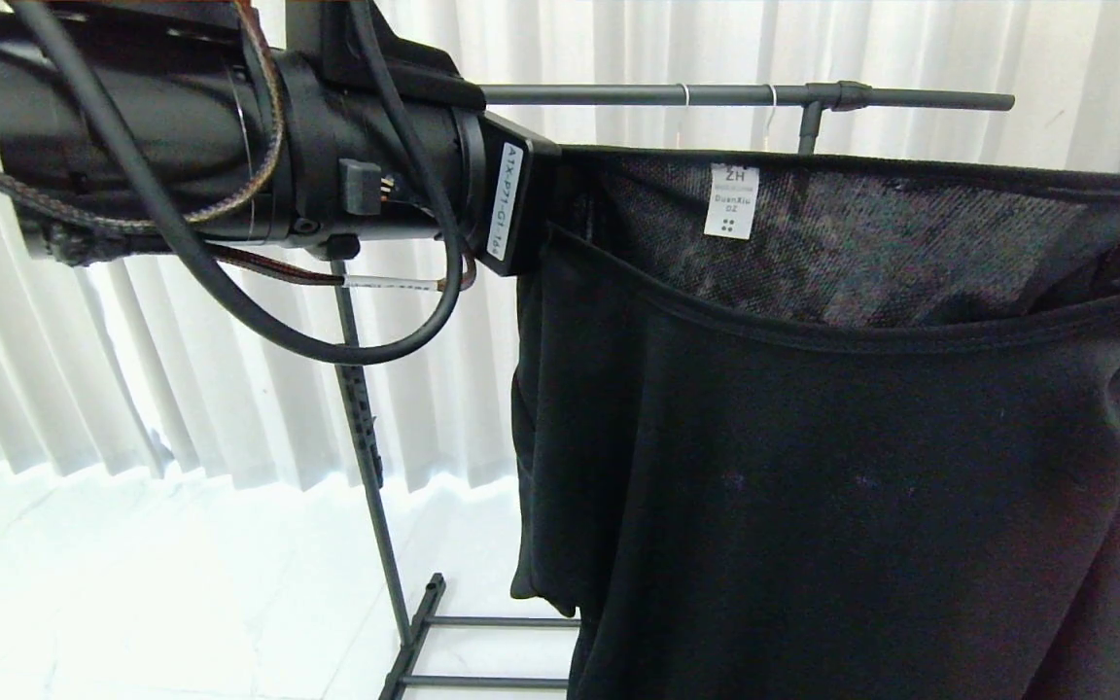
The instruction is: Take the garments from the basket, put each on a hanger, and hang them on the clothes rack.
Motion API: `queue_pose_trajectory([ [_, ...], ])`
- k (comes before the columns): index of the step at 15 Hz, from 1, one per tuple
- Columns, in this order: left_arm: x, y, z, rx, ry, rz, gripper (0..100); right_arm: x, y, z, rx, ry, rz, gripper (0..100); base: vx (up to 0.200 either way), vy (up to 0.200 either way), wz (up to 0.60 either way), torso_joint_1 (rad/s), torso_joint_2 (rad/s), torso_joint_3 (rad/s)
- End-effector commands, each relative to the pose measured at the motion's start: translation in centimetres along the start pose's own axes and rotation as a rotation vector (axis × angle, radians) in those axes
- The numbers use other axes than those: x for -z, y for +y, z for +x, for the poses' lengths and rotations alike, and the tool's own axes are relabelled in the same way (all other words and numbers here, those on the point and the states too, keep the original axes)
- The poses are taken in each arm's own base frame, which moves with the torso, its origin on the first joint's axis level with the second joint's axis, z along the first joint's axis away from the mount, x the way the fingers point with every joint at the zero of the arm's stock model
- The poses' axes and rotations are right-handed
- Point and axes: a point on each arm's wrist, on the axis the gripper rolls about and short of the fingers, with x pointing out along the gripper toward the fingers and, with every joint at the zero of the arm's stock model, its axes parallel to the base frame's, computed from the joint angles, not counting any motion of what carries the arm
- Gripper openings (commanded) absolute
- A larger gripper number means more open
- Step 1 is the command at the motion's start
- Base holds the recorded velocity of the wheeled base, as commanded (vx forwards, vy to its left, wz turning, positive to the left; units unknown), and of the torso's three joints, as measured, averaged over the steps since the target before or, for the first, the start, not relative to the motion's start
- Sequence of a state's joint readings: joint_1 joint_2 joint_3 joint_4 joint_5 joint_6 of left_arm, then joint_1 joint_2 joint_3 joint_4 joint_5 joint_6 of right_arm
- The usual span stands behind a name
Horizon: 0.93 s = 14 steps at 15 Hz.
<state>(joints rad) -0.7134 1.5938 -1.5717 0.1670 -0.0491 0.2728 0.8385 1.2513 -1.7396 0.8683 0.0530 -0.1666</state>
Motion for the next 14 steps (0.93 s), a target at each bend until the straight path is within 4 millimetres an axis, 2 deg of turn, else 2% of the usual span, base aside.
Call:
queue_pose_trajectory([
  [1, 0.7, -0.3, -2.2, 0.004, 0.011, 0.000, 0, 0.5, -1.6, 0.8, 0.117, 0.021, 0.045, 0, 0.000, 0.000, 0.00, 0.000, 0.00, 0.000],
  [4, 1.6, -1.6, -5.3, 0.046, 0.028, -0.032, 0, 0.2, -3.2, 3.5, 0.194, -0.069, 0.056, 0, 0.000, 0.000, 0.00, 0.000, 0.00, 0.000],
  [7, 2.0, -4.2, -8.3, 0.170, 0.063, -0.128, 0, -0.9, -4.4, 7.0, 0.208, -0.132, 0.050, 0, 0.000, 0.000, 0.00, 0.000, 0.00, 0.000],
  [10, 2.2, -6.4, -9.4, 0.282, 0.076, -0.171, 0, -1.9, -5.3, 9.7, 0.196, -0.212, 0.037, 0, 0.000, 0.000, 0.00, 0.000, 0.00, 0.000],
  [14, 2.7, -7.6, -9.9, 0.340, 0.101, -0.151, 0, -2.2, -5.7, 11.1, 0.186, -0.244, 0.044, 0, 0.000, 0.000, 0.00, 0.000, 0.00, 0.000],
])
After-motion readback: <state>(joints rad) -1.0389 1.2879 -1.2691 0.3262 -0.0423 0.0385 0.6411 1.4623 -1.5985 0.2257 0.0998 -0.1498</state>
